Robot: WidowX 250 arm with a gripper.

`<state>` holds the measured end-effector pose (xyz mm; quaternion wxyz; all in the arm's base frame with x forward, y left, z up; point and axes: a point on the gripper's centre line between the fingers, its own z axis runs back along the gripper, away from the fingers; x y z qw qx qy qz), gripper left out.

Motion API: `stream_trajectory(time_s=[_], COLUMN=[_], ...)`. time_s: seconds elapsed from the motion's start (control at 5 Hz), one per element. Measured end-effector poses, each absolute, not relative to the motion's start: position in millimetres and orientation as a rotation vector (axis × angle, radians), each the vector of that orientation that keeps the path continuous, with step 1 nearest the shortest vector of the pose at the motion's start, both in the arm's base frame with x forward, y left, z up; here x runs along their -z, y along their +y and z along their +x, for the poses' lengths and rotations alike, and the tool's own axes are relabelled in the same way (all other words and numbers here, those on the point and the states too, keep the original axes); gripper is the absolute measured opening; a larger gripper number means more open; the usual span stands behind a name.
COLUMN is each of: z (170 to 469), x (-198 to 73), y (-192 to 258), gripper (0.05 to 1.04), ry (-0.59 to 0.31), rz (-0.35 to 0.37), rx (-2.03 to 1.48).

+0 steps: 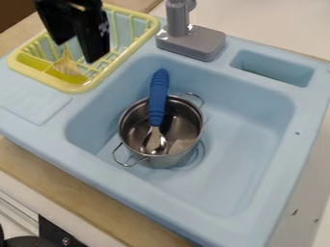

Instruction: Moved the wooden spatula to the left lower side

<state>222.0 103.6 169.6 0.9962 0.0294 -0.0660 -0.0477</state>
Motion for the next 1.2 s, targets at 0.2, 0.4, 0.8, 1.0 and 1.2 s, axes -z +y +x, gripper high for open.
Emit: stream_trajectory(time_s=[0.2,0.4,0.8,1.0,1.2], z=[231.0,238.7,251.1,255.3,258.5], x=[-169.7,-157.8,-134.8,-127.1,-116.5], y=[128.3,149.6,165.2,166.7,168.4], gripper=[0.998,0.998,0.998,0.998,0.998], ry=[-0.135,-0.131,-0.13,-0.148,-0.145], rz=[0.096,0.149,0.176,0.178,0.197], rx=[0.015,-0.08,-0.146,-0.153,-0.151])
